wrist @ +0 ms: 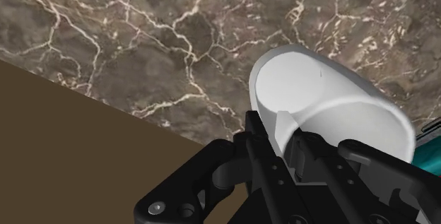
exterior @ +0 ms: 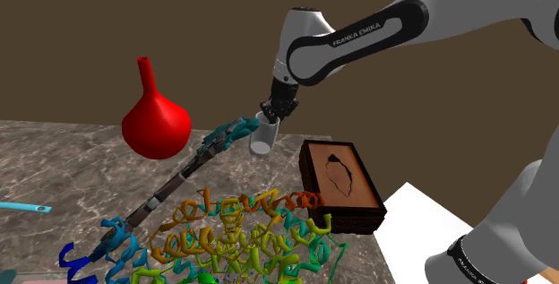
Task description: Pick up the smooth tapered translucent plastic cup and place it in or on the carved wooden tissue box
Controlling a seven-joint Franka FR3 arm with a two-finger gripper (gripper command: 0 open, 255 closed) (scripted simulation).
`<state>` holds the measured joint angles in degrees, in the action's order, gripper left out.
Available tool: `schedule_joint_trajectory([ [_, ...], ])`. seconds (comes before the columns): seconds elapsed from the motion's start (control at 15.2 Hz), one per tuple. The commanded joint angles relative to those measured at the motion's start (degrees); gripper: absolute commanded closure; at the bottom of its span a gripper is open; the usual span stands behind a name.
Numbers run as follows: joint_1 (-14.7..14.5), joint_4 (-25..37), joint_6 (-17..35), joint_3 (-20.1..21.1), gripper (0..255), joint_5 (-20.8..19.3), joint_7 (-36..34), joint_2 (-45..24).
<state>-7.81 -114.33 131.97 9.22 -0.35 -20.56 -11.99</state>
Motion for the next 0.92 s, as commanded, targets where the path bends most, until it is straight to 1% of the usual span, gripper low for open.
schedule_joint_trajectory([
  [0.0,0.0,0.5,-1.0,0.0,255,0.1,0.1,0.5],
  [0.86,0.2,5.9,-10.2,0.1,255,0.8,0.4,4.4],
])
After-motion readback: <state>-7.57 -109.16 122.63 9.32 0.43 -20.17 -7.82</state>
